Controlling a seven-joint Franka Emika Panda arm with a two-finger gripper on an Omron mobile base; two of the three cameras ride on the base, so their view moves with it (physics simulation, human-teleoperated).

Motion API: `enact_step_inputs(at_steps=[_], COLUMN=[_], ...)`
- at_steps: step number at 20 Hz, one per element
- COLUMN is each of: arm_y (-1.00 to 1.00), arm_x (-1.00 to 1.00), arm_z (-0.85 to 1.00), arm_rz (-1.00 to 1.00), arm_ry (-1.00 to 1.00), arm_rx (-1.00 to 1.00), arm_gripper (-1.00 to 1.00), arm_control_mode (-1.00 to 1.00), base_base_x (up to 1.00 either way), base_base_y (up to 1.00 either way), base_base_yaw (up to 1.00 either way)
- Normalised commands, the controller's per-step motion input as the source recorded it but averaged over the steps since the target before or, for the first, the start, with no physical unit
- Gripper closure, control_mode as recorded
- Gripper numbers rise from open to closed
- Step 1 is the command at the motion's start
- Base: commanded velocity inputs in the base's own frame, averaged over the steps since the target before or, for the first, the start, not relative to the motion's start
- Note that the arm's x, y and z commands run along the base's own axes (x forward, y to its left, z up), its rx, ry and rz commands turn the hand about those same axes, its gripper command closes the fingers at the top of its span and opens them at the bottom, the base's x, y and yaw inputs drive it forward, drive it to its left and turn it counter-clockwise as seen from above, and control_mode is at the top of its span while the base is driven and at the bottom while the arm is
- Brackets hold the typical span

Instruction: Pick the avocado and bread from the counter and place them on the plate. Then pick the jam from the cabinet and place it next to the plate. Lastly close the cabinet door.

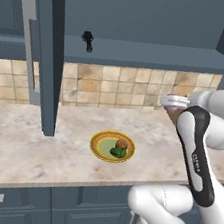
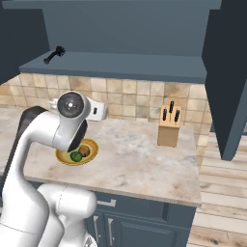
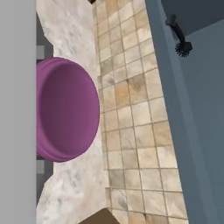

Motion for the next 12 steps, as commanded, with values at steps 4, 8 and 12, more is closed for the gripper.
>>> enact_step_inputs(at_steps=[4,8,12], arm_y=[-0.08,-0.11,-0.13], arm_x=[0.18,0.29,0.3], arm_z=[-0.62,-0.56,-0.47], arm_rz=[0.0,0.0,0.0], arm_ry=[0.15,0.21,0.21], arm_rx=[0.09,0.16,0.17], arm_gripper=[1.0,1.0,1.0], arm_control_mode=[-1.0,-1.0,-1.0], base_base_x=[0.0,0.0,0.0], base_base_y=[0.0,0.0,0.0], base_base_yaw=[0.0,0.0,0.0])
